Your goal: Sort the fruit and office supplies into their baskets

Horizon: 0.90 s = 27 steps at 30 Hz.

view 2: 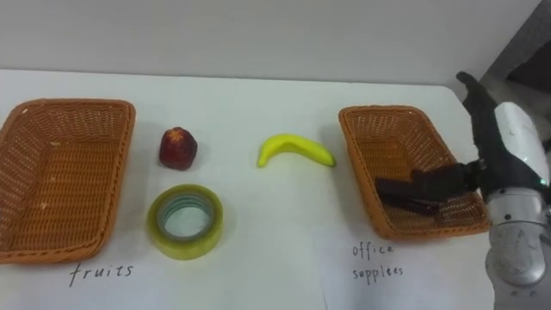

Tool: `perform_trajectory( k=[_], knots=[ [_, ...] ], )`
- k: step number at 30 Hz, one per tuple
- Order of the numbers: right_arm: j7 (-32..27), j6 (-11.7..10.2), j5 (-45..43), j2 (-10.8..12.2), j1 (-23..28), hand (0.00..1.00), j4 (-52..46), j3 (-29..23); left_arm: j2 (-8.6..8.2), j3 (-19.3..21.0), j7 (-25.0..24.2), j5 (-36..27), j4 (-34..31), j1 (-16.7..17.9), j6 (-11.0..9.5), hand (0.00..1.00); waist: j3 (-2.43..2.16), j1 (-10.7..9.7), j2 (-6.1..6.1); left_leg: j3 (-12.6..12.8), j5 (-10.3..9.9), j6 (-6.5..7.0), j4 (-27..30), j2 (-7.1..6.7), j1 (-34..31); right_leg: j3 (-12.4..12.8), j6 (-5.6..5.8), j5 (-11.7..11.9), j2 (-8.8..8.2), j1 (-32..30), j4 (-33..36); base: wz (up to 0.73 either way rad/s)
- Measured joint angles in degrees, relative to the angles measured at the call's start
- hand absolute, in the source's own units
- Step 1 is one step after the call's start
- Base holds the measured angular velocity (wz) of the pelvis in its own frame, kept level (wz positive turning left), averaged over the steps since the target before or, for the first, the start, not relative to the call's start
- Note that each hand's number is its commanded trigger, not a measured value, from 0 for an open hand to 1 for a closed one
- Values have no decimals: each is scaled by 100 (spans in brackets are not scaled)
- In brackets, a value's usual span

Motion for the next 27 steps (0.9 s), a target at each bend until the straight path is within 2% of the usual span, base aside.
perform_trajectory(
  k=[4, 8, 12, 27],
  knots=[
    [-345, -8, 6, 1, -20, 0, -227, -30, 0, 0, -9, -1, -1, 69, 0, 0, 1, -4, -11, 21, 0, 0, -10, 1, 4, 3, 0, 0, 0, 4, -3, 0],
    [-562, -151, 49, 1, -21, 0, -312, -29, 1, -4, -17, -1, -1, 69, -16, 0, 3, -8, -8, 16, 0, 0, -18, 4, 7, -4, 0, 0, 1, 13, -7, 0],
    [-574, -254, 142, 1, -28, 0, -486, -16, 2, -6, -14, -1, -1, 73, -39, 0, 12, 9, 33, 10, 0, -1, -41, 7, 3, -2, 0, 0, 4, 11, -6, 0],
    [-569, -312, 834, 0, -160, 0, -687, 145, -3, -177, 3, -53, 38, 30, -89, 0, 13, 133, 72, -3, 0, -1, -33, 5, 1, -9, 0, 0, 1, 12, -9, 0]
  ],
)
